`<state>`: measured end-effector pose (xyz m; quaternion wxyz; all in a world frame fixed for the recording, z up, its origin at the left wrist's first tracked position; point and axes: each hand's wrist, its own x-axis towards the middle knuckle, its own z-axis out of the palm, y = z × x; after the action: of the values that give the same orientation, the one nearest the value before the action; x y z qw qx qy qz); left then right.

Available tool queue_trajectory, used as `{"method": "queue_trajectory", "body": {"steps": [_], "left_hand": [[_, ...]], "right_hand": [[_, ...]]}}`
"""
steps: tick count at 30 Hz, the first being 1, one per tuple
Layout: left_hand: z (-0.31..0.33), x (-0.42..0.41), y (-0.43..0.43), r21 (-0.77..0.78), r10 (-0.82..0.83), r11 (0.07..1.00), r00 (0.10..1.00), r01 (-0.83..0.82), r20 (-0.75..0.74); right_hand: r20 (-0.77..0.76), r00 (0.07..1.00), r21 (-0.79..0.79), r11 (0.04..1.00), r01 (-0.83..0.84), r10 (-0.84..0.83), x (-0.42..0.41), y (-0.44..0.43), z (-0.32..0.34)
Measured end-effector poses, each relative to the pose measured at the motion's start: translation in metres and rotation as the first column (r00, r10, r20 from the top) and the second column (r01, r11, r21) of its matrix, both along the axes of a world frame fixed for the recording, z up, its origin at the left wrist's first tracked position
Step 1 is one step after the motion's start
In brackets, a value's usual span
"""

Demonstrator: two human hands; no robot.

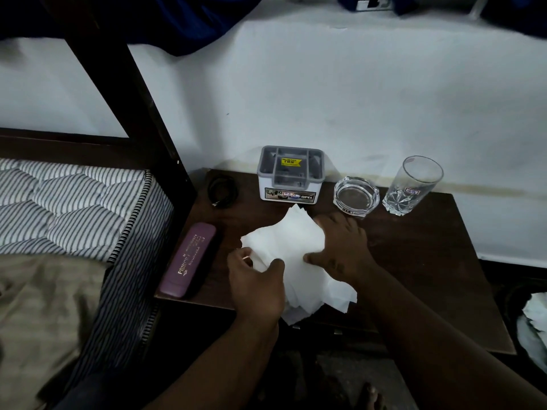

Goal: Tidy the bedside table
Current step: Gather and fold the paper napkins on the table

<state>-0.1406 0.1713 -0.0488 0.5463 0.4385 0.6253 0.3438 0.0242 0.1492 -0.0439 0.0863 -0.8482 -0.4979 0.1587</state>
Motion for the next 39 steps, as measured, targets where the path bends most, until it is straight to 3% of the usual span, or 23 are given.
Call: {"method": "queue_trajectory", "body": {"steps": [7, 12, 16, 18, 22, 25, 28, 31, 35, 39], "left_hand": [[0.002, 0.008, 0.009, -0.052, 0.045, 0.998, 0.998, -0.042, 0.054], [-0.006, 0.013, 0.014, -0.085, -0.059, 0.995, 0.998, 0.060, 0.022], [-0.004, 0.014, 0.012, -0.071, -0.056, 0.996, 0.998, 0.058, 0.030], [-0.001, 0.014, 0.012, -0.075, -0.048, 0.996, 0.998, 0.051, 0.040], [-0.001, 0.015, 0.017, -0.090, 0.012, 0.996, 0.999, -0.015, -0.038], [-0.002, 0.015, 0.020, -0.232, 0.098, 0.970, 0.991, -0.075, 0.087], [-0.005, 0.012, 0.023, -0.372, 0.226, 0.918, 0.953, -0.139, 0.200], [-0.001, 0.010, 0.024, -0.410, 0.248, 0.902, 0.939, -0.135, 0.237], [-0.006, 0.011, 0.026, -0.402, 0.235, 0.908, 0.935, -0.114, 0.265], [0.002, 0.012, 0.025, -0.255, 0.059, 0.966, 0.993, -0.030, 0.107]], "right_hand": [[-0.035, 0.999, 0.079, 0.997, 0.018, -0.015, 0.001, -0.002, -0.006], [-0.220, 0.975, 0.192, 0.980, 0.058, -0.015, 0.000, -0.005, -0.002], [-0.411, 0.900, 0.212, 0.945, 0.248, -0.143, 0.007, -0.003, -0.008], [-0.559, 0.800, 0.167, 0.915, 0.368, -0.219, 0.009, -0.001, -0.005], [-0.893, 0.360, -0.006, 0.806, 0.593, -0.271, 0.008, 0.000, 0.004], [-0.940, 0.120, -0.160, 0.721, 0.675, -0.321, 0.011, 0.003, 0.004], [-0.942, -0.011, -0.251, 0.680, 0.689, -0.336, 0.014, 0.005, 0.001], [-0.939, 0.046, -0.213, 0.680, 0.701, -0.341, 0.013, 0.003, -0.001], [-0.904, 0.274, -0.062, 0.735, 0.675, -0.328, 0.001, -0.001, -0.008], [-0.811, 0.491, 0.053, 0.795, 0.604, -0.319, -0.004, -0.001, -0.013]]}}
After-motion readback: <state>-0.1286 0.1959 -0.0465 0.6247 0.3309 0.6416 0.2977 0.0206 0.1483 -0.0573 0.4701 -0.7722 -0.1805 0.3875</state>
